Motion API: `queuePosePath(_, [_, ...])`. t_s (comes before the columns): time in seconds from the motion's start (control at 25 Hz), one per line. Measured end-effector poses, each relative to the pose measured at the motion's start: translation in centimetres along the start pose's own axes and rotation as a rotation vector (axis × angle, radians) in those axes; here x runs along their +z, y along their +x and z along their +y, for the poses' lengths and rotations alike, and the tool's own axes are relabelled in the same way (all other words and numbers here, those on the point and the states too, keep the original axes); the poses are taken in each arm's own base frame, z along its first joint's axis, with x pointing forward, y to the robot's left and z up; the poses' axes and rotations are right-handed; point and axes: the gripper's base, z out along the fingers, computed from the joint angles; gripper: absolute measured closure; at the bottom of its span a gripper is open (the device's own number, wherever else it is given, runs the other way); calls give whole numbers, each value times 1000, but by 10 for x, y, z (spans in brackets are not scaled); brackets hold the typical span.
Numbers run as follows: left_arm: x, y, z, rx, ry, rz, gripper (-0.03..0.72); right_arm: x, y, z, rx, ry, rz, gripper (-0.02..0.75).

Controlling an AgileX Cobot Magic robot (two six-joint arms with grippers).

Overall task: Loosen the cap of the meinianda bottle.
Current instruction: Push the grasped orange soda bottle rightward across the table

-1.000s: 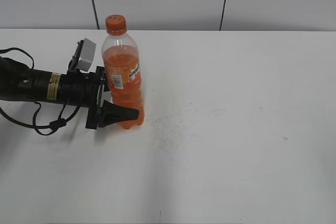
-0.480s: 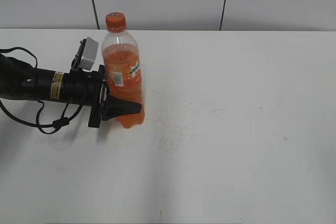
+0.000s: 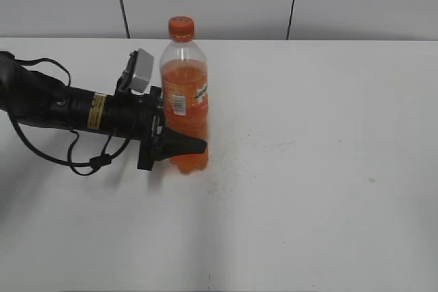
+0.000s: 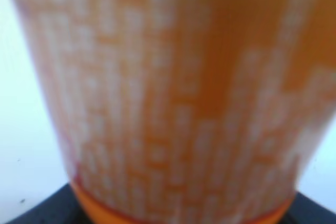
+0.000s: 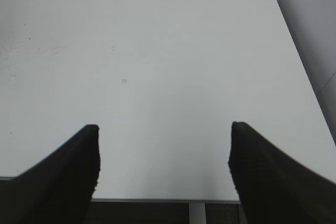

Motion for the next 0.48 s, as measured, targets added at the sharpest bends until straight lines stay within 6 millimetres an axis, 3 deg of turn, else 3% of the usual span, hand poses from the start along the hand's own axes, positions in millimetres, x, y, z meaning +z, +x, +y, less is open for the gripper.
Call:
queuePosePath(0.32, [54,-25,-30,45,112,-20,284,0,0,0,0,0,0,166])
queuePosePath(0.48, [65,-28,-35,71,108,-11,284,0,0,0,0,0,0,166])
